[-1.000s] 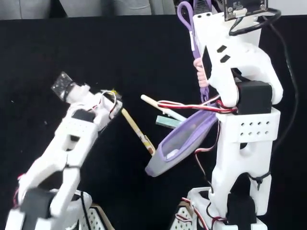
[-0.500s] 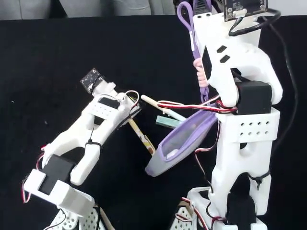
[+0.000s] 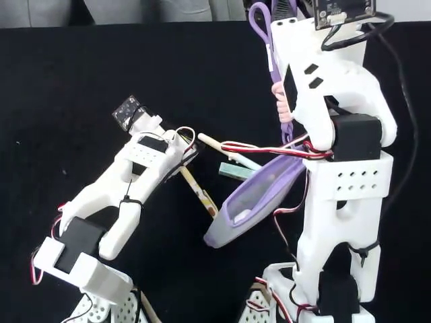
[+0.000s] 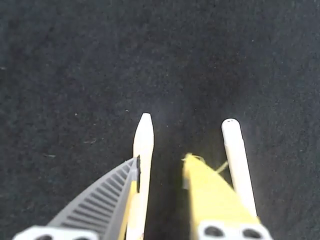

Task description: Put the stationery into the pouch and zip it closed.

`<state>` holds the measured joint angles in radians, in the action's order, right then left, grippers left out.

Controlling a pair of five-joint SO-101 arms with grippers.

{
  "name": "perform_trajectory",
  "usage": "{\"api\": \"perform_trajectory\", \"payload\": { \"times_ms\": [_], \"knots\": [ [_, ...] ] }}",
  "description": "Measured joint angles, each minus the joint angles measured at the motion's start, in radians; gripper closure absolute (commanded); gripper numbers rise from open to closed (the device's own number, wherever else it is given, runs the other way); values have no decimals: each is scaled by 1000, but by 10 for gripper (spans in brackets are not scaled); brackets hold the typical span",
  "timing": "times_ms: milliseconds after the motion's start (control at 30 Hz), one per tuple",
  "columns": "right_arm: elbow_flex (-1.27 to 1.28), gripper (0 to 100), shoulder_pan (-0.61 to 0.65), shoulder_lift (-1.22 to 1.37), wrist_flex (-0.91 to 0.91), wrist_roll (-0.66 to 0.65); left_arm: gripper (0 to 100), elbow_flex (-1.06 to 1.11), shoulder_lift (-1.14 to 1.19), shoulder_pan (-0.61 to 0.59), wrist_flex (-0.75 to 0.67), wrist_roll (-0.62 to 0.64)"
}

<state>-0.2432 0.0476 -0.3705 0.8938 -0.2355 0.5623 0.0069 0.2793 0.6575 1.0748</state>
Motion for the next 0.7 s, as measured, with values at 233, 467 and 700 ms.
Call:
{"api": "perform_trajectory", "payload": {
  "times_ms": [233,467,700],
  "knots": [
    [0,987,0,0,0,0,791,9,0,-6,12,0],
    [0,987,0,0,0,0,791,14,2,-40,63,0],
    [0,987,0,0,0,0,809,-35,107,-34,69,0]
  ]
}}
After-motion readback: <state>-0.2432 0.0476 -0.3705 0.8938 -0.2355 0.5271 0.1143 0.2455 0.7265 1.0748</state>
